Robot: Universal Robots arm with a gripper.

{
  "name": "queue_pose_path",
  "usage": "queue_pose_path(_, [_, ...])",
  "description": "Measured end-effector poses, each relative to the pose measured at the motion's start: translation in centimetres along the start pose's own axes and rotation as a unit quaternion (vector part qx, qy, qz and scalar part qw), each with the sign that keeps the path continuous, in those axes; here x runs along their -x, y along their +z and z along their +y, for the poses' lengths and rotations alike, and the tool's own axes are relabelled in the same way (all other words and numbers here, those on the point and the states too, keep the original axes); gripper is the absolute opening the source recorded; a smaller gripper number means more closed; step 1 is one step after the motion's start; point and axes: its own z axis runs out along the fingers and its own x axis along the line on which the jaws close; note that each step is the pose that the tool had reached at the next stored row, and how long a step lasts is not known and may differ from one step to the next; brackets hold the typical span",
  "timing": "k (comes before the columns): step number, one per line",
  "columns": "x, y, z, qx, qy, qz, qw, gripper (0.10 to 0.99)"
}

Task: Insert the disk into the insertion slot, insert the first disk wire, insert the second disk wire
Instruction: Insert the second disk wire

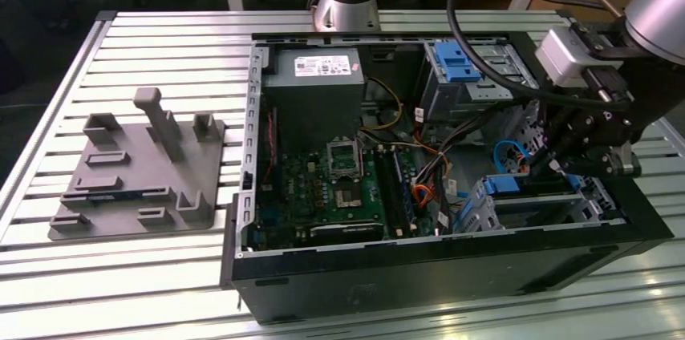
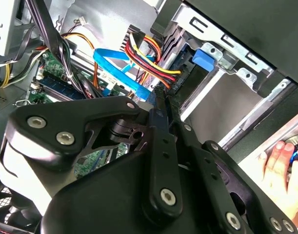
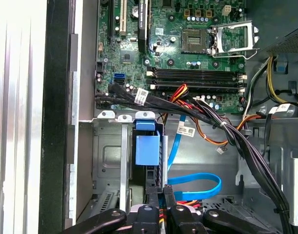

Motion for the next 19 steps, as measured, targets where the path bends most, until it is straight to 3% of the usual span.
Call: queue_pose_path(19, [-0.36, 0.3, -0.12, 0.0, 0.001, 0.0001, 1.0, 0.161])
